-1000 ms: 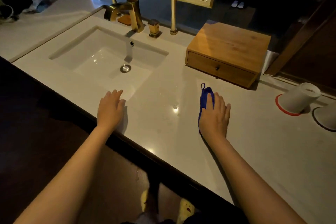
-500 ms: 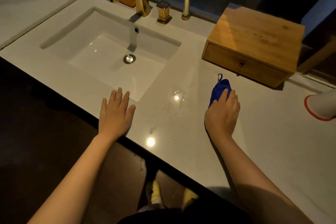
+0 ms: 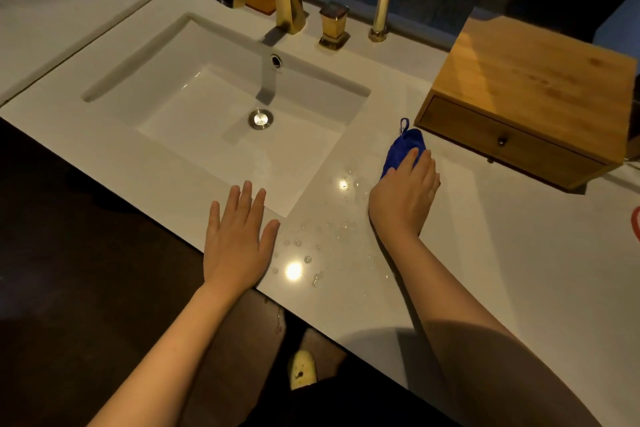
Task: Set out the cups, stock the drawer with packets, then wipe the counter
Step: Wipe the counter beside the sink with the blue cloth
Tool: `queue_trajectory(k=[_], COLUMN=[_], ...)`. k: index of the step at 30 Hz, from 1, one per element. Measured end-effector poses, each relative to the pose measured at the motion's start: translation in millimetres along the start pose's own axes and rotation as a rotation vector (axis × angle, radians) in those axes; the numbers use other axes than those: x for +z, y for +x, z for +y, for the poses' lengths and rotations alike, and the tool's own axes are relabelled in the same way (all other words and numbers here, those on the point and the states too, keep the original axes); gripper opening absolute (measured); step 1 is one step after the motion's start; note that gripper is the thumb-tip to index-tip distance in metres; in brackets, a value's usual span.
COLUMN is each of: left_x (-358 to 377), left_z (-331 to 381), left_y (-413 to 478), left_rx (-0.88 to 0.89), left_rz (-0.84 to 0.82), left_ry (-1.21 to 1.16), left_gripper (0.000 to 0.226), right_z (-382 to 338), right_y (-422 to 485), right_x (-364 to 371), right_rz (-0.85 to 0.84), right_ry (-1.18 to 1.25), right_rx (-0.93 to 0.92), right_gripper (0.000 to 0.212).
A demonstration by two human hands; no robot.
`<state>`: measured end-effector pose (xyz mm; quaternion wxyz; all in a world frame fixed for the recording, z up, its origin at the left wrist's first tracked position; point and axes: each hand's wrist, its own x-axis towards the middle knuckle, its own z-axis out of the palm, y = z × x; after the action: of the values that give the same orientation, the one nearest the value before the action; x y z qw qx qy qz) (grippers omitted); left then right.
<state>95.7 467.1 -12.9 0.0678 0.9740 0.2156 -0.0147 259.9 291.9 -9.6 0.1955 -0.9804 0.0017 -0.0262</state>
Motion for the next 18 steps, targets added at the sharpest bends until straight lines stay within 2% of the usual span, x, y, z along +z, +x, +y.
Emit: queue_trajectory(k=[10,14,18], left_x=[3.3,4.5,6.4], left_z=[-1.9,-1.3,-3.9], left_y=[0.4,1.6,2.6], left_rx=[-0.007,-0.003,0.002], left_rz=[0.011,0.018,0.027], left_ry=[0.008,0.008,0.012], left_gripper=[0.063,0.063,0.063], right_z=[-50.0,-56.8,-53.4], right_y=[31.2,38.6,37.0], right_x=[15.0,17.7,16.3], right_rz=[-0.025,-0.049,-0.11], right_ry=[0.0,0.034,0.123], right_rx=[-0.056,-0.188,-0.4], right_gripper=[0.058,0.053,0.048])
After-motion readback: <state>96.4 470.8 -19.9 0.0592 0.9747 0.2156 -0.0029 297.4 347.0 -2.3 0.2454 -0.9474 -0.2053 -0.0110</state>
